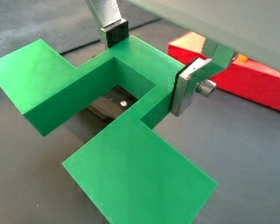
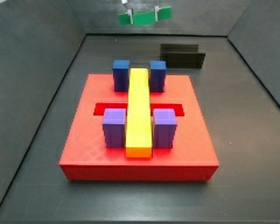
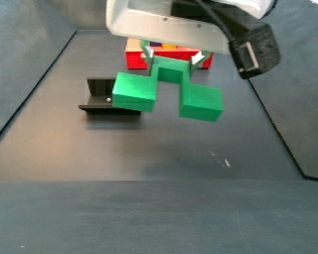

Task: Pick up the green object. Move up. Place the green object on the fixture. Regrasp the green object. Move to above the board. Insert the green object.
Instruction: Place the green object on the fixture.

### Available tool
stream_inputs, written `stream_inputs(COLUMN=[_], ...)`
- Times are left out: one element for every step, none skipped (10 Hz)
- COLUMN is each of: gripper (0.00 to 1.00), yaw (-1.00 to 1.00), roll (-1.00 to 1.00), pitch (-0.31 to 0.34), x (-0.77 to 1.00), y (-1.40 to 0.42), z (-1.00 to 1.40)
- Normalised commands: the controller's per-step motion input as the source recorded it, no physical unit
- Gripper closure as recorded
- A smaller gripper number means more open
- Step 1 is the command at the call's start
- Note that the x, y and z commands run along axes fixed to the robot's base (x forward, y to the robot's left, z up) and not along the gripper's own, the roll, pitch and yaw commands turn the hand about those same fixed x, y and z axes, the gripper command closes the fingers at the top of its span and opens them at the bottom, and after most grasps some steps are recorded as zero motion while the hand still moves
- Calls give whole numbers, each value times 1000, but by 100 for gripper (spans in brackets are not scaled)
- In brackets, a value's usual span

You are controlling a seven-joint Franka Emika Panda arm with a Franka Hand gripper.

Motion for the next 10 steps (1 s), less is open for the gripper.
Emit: stream_inputs(gripper=[100, 100, 100, 100, 100, 100, 100, 100, 100, 100], yaw=[89, 71, 0, 0, 0, 0, 0, 0, 0, 0], roll=[-823, -877, -866, -663, -546, -414, -540, -574, -563, -583], pitch=[-209, -206, -143, -63, -20, 0, 0, -9, -11, -26], x=[243, 260, 357, 389, 429, 409, 406, 371, 360, 343], y=[0, 0, 0, 0, 0, 0, 0, 0, 0, 0], z=[66, 191, 180, 94, 80, 86, 137, 111, 86, 91])
